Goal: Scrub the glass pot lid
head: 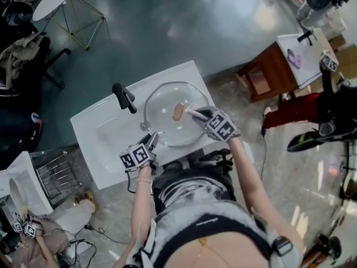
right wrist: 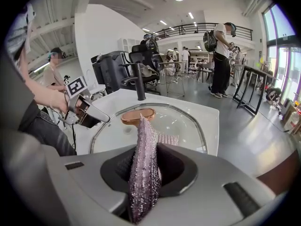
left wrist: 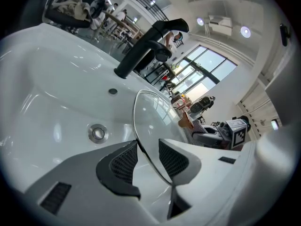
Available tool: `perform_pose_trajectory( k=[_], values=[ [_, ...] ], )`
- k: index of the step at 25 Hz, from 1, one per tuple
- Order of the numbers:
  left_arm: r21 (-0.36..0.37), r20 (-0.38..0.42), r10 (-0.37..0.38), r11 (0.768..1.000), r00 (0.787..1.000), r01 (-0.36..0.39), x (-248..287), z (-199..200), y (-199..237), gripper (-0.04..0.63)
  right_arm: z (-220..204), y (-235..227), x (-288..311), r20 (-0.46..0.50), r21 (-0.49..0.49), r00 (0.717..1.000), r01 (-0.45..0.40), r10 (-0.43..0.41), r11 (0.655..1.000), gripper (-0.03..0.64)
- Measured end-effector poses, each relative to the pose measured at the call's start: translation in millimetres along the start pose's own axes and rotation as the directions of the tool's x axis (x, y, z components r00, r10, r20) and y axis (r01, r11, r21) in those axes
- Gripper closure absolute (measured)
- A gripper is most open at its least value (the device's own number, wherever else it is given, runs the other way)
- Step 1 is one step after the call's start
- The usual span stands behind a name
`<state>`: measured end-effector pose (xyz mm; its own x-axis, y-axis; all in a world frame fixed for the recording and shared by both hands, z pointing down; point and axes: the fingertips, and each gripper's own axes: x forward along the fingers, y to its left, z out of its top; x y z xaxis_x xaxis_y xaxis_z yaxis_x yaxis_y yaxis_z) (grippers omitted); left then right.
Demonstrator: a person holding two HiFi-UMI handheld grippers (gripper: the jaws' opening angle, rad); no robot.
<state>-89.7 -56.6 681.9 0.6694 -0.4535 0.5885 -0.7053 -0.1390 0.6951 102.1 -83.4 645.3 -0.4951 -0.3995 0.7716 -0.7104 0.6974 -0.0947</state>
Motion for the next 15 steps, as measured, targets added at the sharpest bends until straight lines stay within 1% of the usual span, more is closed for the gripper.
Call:
perform_pose_trajectory(
  k=[10,15],
  values=[
    [-0.021,0.015,-0.003,1.000,1.000,0.003,1,0,0,0.457,10,-47,19,0.008,0.054,0.998,0.056,-0.056,0.997,0.525],
    [-0.028,0.012,-0.007,1.000,1.000,0.007,1,-2,1,0.457,25,-60,30,0.005,0.060,0.999,0.048,-0.049,0.997,0.525]
  ],
)
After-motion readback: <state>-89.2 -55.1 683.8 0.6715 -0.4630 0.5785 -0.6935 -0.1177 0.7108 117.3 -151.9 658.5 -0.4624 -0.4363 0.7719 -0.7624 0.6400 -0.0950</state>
